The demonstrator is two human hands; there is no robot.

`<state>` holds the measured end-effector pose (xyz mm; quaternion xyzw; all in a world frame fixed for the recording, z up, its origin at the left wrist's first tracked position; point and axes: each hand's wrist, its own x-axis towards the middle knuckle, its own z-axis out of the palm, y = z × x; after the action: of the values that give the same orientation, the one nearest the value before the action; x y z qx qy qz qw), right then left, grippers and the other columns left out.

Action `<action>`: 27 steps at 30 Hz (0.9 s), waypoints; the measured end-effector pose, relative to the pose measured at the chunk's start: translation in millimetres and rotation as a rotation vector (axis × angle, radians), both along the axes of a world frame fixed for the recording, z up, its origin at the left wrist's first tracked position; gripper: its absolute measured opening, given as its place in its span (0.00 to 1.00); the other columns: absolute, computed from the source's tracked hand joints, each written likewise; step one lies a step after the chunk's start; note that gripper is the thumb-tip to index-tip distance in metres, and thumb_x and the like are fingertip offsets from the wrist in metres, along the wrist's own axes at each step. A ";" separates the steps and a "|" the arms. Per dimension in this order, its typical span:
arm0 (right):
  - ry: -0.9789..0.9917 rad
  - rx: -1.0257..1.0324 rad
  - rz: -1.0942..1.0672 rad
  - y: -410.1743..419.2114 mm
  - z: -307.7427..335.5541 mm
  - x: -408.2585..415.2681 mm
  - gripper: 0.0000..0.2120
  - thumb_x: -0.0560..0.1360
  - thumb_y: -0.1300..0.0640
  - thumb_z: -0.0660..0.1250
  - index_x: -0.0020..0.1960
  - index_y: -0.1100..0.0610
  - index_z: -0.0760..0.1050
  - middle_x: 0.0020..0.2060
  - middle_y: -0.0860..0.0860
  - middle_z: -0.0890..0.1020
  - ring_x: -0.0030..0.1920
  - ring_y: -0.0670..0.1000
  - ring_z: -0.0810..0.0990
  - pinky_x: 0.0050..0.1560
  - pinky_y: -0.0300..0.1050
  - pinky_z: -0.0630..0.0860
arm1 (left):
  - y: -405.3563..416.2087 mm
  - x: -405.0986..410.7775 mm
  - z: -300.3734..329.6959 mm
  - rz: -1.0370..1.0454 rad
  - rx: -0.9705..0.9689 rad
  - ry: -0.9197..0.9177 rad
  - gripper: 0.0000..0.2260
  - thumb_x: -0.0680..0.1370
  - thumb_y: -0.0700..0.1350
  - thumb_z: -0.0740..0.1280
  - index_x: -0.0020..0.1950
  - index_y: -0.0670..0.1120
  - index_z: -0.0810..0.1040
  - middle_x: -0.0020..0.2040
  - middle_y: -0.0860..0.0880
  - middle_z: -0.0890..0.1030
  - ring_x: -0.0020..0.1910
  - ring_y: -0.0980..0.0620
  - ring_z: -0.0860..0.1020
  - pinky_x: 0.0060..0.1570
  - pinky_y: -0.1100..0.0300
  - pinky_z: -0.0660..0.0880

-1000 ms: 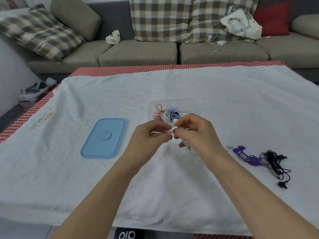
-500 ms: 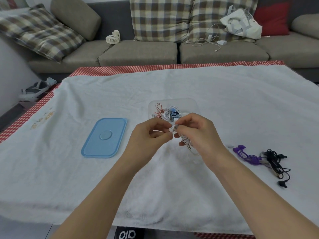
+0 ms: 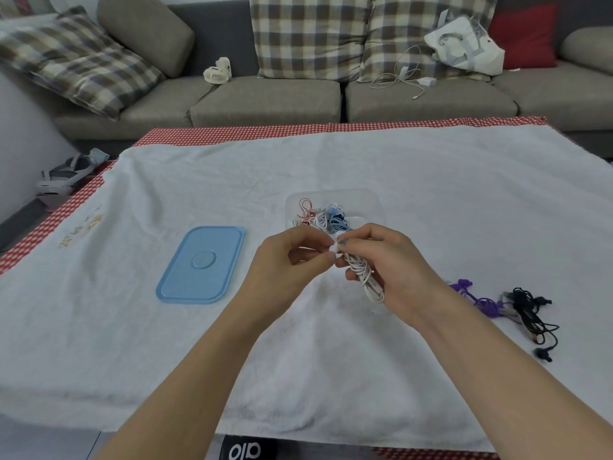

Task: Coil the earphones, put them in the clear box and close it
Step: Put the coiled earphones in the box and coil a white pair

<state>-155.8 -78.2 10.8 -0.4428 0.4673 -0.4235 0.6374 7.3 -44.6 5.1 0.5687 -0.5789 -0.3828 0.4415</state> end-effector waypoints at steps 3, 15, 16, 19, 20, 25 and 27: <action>-0.025 0.022 -0.006 -0.2 0.6 0.1 0.03 0.73 0.67 0.70 0.45 0.62 0.81 0.40 0.57 0.85 0.39 0.52 0.84 0.33 0.40 0.77 | 0.9 -0.4 0.6 -0.015 0.016 0.050 0.03 0.77 0.41 0.74 0.51 0.46 0.84 0.46 0.50 0.87 0.49 0.54 0.86 0.53 0.59 0.80; -0.141 0.100 -0.002 1.8 5.5 1.1 0.03 0.74 0.69 0.69 0.46 0.64 0.79 0.34 0.55 0.82 0.33 0.49 0.82 0.33 0.40 0.75 | -4.9 0.8 -1.0 -0.067 0.007 0.183 0.03 0.77 0.37 0.73 0.50 0.42 0.82 0.47 0.42 0.87 0.51 0.45 0.86 0.61 0.47 0.80; -0.144 0.105 -0.005 1.9 5.6 1.5 0.03 0.74 0.69 0.69 0.46 0.64 0.79 0.34 0.55 0.82 0.33 0.49 0.81 0.32 0.40 0.75 | -5.5 0.9 -1.2 -0.067 0.011 0.198 0.03 0.77 0.37 0.73 0.50 0.41 0.82 0.46 0.42 0.87 0.51 0.45 0.86 0.61 0.48 0.80; -0.153 0.124 -0.004 2.2 6.1 1.5 0.03 0.74 0.69 0.69 0.46 0.64 0.79 0.34 0.55 0.81 0.33 0.49 0.81 0.32 0.39 0.76 | -7.6 1.0 -2.6 -0.068 0.027 0.232 0.04 0.77 0.36 0.73 0.50 0.40 0.82 0.46 0.41 0.87 0.51 0.45 0.86 0.61 0.47 0.79; -0.156 0.129 -0.004 2.0 6.1 1.1 0.03 0.74 0.69 0.69 0.45 0.64 0.79 0.34 0.55 0.81 0.33 0.49 0.81 0.32 0.39 0.76 | -8.1 0.8 -3.0 -0.068 0.034 0.237 0.04 0.77 0.36 0.73 0.51 0.40 0.82 0.46 0.41 0.87 0.51 0.45 0.86 0.61 0.48 0.79; -0.179 0.148 -0.006 -0.1 4.0 -0.5 0.02 0.76 0.67 0.68 0.47 0.64 0.79 0.37 0.58 0.81 0.34 0.48 0.81 0.32 0.39 0.77 | -9.4 -0.5 -4.1 -0.063 0.031 0.234 0.03 0.78 0.38 0.72 0.51 0.41 0.82 0.46 0.42 0.87 0.51 0.44 0.86 0.60 0.48 0.80; -0.189 0.157 0.001 -2.6 2.8 -0.2 0.04 0.77 0.65 0.67 0.49 0.65 0.80 0.39 0.58 0.81 0.36 0.49 0.82 0.34 0.39 0.78 | -11.2 -0.5 -4.5 -0.038 0.022 0.227 0.03 0.79 0.39 0.71 0.51 0.40 0.82 0.45 0.42 0.87 0.50 0.45 0.86 0.58 0.50 0.81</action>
<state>-156.0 -80.8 13.7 -0.3499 0.4364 -0.4253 0.7115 6.8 -55.8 0.6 0.5153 -0.5316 -0.4595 0.4906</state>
